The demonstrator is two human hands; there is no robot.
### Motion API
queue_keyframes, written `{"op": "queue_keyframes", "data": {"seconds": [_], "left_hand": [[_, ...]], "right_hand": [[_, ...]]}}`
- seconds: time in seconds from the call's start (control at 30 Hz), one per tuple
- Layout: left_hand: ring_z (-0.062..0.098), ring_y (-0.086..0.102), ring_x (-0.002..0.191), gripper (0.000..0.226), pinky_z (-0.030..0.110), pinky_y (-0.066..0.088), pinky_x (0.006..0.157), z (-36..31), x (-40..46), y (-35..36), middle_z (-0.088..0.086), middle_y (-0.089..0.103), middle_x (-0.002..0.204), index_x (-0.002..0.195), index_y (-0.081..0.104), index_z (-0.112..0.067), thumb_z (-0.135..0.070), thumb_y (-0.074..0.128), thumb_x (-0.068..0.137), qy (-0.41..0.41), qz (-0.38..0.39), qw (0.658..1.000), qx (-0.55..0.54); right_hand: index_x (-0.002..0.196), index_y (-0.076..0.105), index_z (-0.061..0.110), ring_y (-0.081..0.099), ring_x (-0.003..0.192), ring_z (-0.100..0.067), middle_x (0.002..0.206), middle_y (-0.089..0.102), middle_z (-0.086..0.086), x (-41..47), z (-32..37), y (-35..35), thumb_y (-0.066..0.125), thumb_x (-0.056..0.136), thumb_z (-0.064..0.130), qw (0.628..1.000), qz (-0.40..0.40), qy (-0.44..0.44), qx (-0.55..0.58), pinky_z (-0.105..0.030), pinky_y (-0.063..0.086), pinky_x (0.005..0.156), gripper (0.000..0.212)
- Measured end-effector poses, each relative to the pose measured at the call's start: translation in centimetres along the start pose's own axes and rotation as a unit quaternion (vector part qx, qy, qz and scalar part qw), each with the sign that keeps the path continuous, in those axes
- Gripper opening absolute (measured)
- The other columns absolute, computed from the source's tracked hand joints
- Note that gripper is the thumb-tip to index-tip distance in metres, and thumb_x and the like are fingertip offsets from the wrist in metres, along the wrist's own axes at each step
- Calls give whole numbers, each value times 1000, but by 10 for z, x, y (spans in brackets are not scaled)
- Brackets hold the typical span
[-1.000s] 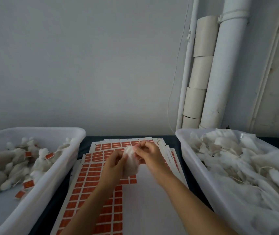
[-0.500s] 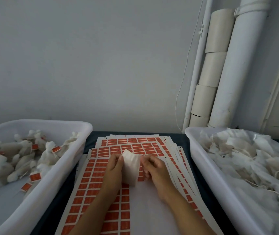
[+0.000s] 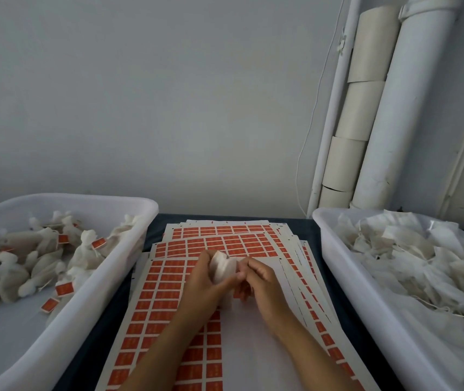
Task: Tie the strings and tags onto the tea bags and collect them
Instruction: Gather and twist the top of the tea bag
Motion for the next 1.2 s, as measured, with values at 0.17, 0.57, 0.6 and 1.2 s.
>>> {"op": "queue_keyframes", "data": {"seconds": [0.17,0.57,0.6,1.2], "left_hand": [[12,59,71,12,7,47,59,3,4,-4,-4,62,77,83,58,-21,-27,54,92,18,-27,999,33],[-2,56,57,22,8,43,48,5,3,-12,-12,56,63,82,54,-16,-33,49,95,2,-57,998,-12],[-2,56,54,23,8,41,46,2,3,-12,-12,58,60,80,54,-15,-31,48,96,7,-54,998,-30],[15,60,82,26,27,52,80,8,-4,8,4,64,87,93,68,-17,-28,45,91,-116,156,930,-313]], "right_hand": [[74,58,23,59,63,-5,66,60,13,-1,2,0,48,96,19,996,-2,-26,-82,-9,46,59,24],[53,48,27,53,54,-3,47,52,17,-6,21,-38,56,89,14,959,-164,-114,-202,-5,40,48,40],[52,47,27,52,53,-3,46,50,16,-7,21,-39,57,89,14,957,-174,-113,-202,-5,40,48,40],[77,58,22,57,62,9,74,60,17,-2,5,-22,53,93,24,968,-99,-59,-223,-3,41,55,17]]}}
Point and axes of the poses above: each hand's wrist, its own x-axis towards the middle knuckle, its own y-axis out of the palm, z = x × y, the point moved 10 cm from there along x, towards the middle knuckle
